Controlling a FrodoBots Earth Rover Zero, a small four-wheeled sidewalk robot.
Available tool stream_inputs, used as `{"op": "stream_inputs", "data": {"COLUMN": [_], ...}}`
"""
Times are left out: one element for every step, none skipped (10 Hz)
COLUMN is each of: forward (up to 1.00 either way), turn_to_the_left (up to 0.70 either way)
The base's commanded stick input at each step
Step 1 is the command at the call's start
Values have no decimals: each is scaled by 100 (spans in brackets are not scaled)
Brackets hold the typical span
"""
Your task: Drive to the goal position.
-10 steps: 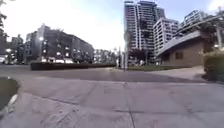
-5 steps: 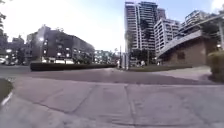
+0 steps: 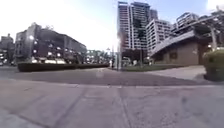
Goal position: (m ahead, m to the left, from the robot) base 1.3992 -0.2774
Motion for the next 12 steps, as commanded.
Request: {"op": "stream_inputs", "data": {"forward": [70, 70, 70, 70, 70, 70, 70, 70, 70, 70, 70, 70], "turn_to_the_left": [-35, -35, -35, -34, -31, -27, -24, -20, -16, -13, -9, -6]}}
